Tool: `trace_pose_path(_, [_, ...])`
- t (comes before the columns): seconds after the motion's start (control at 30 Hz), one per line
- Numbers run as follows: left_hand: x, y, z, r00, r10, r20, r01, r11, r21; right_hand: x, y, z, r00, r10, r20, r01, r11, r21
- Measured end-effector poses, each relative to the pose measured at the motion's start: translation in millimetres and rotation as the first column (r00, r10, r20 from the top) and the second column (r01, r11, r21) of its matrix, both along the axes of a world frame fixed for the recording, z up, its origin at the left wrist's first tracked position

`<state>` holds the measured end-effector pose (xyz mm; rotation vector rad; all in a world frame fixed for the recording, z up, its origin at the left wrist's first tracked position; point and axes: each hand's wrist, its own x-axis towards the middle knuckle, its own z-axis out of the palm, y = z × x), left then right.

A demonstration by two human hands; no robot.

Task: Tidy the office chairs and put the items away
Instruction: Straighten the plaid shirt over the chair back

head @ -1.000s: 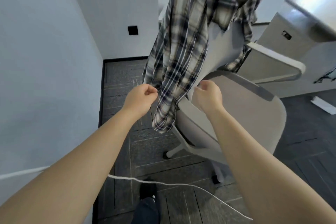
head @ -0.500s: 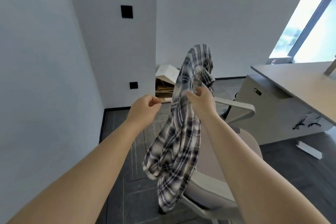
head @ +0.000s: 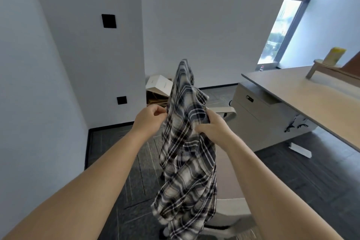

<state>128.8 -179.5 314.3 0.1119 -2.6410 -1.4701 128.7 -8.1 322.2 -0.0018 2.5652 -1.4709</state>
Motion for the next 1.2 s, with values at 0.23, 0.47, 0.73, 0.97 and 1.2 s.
trace_pose_path(0.23, [18,26,6,1.000,-0.021,-0.015,0.021,1.000,0.003,27,44,23,0.990,-0.105,-0.100,0.112,0.991,0.069])
trace_pose_path(0.47, [3,42,15,0.984,-0.061,-0.168,0.053,0.997,-0.050,21,31,33,0.947,-0.102,-0.305,0.218,0.900,0.376])
trace_pose_path(0.73, [-54,58,14,0.945,-0.221,-0.240,0.139,0.939,-0.315,14,61,31,0.948,-0.071,-0.310,0.258,0.743,0.618])
trace_pose_path(0.97, [-79,66,-1,0.787,-0.506,-0.354,0.237,0.777,-0.584,26,91,25,0.897,-0.118,-0.427,0.401,0.624,0.670])
trace_pose_path(1.2, [-88,88,-13,0.690,-0.473,-0.548,0.077,0.801,-0.594,24,111,13,0.820,-0.114,-0.560,0.524,0.544,0.656])
